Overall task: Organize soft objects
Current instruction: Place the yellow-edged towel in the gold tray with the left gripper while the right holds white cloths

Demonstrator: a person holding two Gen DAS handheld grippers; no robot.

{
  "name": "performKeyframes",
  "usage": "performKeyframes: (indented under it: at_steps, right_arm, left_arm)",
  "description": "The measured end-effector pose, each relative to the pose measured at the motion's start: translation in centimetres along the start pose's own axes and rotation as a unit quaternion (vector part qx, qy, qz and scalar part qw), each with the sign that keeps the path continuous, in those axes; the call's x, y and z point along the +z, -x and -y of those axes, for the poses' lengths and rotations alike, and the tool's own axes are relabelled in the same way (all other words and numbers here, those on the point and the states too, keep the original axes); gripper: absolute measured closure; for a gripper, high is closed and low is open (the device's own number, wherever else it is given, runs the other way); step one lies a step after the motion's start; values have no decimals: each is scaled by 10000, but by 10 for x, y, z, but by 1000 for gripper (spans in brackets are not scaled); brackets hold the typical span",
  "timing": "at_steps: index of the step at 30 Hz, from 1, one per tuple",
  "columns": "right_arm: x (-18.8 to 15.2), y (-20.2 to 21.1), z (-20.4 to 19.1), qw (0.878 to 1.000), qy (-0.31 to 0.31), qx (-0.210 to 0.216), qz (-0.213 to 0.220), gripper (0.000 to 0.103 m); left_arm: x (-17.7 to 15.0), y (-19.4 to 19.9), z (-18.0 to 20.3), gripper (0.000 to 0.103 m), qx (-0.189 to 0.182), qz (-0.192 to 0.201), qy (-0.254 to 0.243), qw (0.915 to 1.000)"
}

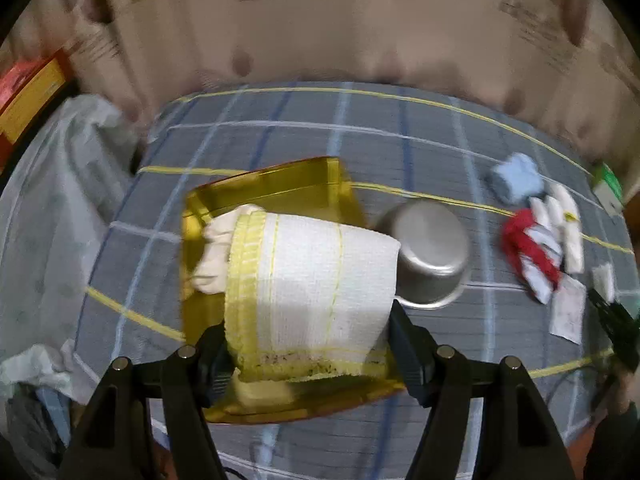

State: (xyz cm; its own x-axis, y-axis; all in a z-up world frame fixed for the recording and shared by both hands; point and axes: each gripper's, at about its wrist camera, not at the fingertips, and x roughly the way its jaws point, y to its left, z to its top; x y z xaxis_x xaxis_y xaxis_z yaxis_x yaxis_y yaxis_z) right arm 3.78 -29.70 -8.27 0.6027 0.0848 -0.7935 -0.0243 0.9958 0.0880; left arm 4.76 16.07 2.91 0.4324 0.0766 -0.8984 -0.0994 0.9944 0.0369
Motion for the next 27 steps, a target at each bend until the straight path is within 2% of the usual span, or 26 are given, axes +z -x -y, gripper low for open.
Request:
performKeyframes:
  at_steps: [3,8,13,18,21,27]
  right_arm:
    - [0,0,0,10000,4,-5,-2,70]
    - [0,0,0,10000,7,-12,-4,70]
    - [0,0,0,10000,8,-13,-5,70]
    - [0,0,-1,10000,10,-9,-6,70]
    - [0,0,-1,10000,26,-4,-12,68]
    - [1,0,-2,10000,65,-37,-20,67]
  left_arm:
    - [-3,-9,-19,34,64,-80,52,9999]
    - [-15,-38,-44,34,220,-479,191,9984]
    - [-25,-62,-58,32,214,-806,278,9961]
    - [-24,-71,-67,31,280,-857,373,9952]
    - [-22,-76,-65,26,176,-917,377,9949]
    - [-23,-77,-61,23,228,-966,227,9948]
